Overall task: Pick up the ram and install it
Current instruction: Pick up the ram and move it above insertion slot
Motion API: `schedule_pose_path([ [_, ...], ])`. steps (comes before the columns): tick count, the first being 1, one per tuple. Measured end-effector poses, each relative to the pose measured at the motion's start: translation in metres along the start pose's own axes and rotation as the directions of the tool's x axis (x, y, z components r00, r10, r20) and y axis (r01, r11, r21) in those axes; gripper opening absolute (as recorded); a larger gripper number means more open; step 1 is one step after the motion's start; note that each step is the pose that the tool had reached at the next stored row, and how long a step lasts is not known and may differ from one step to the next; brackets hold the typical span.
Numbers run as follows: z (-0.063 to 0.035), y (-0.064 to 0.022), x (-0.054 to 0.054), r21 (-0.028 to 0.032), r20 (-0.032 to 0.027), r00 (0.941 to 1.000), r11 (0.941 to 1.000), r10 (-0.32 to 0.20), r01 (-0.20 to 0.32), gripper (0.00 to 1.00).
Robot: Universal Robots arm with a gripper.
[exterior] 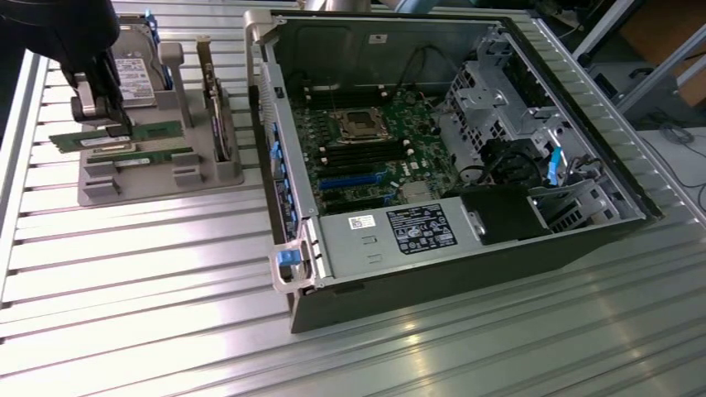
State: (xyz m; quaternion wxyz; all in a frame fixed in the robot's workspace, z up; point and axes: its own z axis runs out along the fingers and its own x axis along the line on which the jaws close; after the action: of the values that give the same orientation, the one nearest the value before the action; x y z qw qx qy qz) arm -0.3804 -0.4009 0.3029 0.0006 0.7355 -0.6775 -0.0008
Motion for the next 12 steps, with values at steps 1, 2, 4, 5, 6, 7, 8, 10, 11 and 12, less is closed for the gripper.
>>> schedule_pose_path([
  [1,-0.0022,0.0000,0.000,0.0000,0.0000,1.0000,1.0000,0.000,0.000,0.13],
  [2,-0.0042,0.0000,0.000,0.0001,0.0000,1.0000,1.0000,0.000,0.000,0.13],
  [4,-0.0081,0.0000,0.000,0.0001,0.0000,1.0000,1.0000,0.000,0.000,0.13],
  [5,-0.0107,0.0000,0.000,0.0001,0.0000,1.0000,1.0000,0.000,0.000,0.13],
  [6,-0.0124,0.0000,0.000,0.0000,0.0000,1.0000,1.0000,0.000,0.000,0.13],
  [7,-0.0142,0.0000,0.000,0.0000,0.0000,1.0000,1.0000,0.000,0.000,0.13],
  [8,-0.0154,0.0000,0.000,0.0001,0.0000,1.0000,1.0000,0.000,0.000,0.13],
  [10,-0.0189,0.0000,0.000,0.0000,0.0000,1.0000,1.0000,0.000,0.000,0.13],
  [11,-0.0204,0.0000,0.000,0.0000,-0.0001,1.0000,1.0000,-0.001,0.001,0.13],
  [12,-0.0215,0.0000,0.000,0.0001,-0.0001,1.0000,1.0000,-0.001,0.001,0.13],
])
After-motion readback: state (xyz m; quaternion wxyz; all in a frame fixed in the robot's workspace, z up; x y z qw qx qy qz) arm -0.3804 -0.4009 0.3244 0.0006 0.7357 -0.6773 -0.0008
